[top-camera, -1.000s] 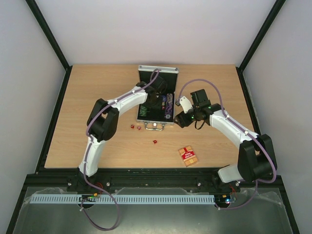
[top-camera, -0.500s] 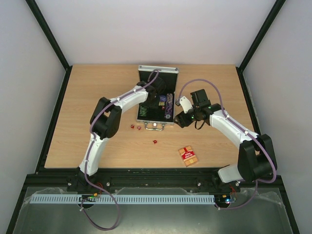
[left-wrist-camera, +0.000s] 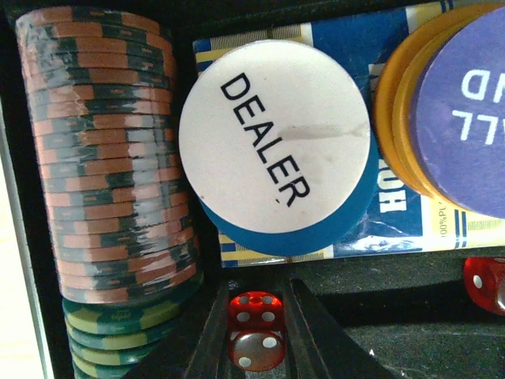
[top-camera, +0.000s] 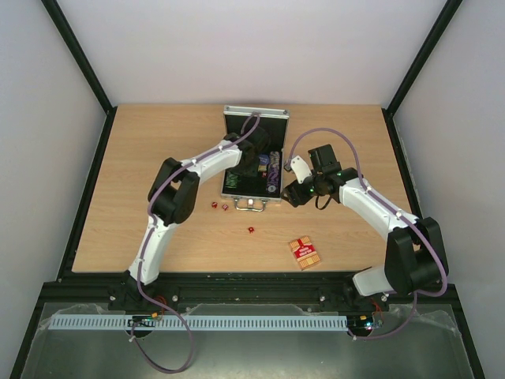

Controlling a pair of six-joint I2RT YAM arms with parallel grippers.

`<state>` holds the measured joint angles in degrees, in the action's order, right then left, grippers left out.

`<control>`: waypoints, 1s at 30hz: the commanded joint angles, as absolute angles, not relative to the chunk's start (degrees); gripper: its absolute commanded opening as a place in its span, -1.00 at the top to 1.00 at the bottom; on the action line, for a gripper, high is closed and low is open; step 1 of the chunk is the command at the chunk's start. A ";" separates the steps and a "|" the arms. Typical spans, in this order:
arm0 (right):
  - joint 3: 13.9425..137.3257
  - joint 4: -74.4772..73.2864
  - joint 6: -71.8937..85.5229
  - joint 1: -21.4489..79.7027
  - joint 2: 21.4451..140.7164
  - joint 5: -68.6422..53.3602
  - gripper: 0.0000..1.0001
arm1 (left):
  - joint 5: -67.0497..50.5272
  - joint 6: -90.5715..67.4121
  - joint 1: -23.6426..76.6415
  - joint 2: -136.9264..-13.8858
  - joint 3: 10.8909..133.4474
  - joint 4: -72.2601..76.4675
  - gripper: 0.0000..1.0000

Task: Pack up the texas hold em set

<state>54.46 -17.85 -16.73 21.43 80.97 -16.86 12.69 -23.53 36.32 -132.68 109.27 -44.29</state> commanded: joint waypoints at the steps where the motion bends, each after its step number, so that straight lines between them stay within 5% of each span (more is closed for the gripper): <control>1: 53.96 -19.85 -17.50 21.27 80.24 -17.10 -0.43 | 13.63 -23.38 35.97 -134.94 110.36 -46.07 0.64; 30: 54.00 -19.95 -17.49 21.28 79.98 -17.09 -0.43 | 15.80 -26.20 38.00 -125.13 107.01 -46.28 0.42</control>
<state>54.46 -17.87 -16.75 21.43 80.97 -16.86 13.69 -24.67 37.36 -131.46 109.06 -44.53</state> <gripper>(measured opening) 0.714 0.290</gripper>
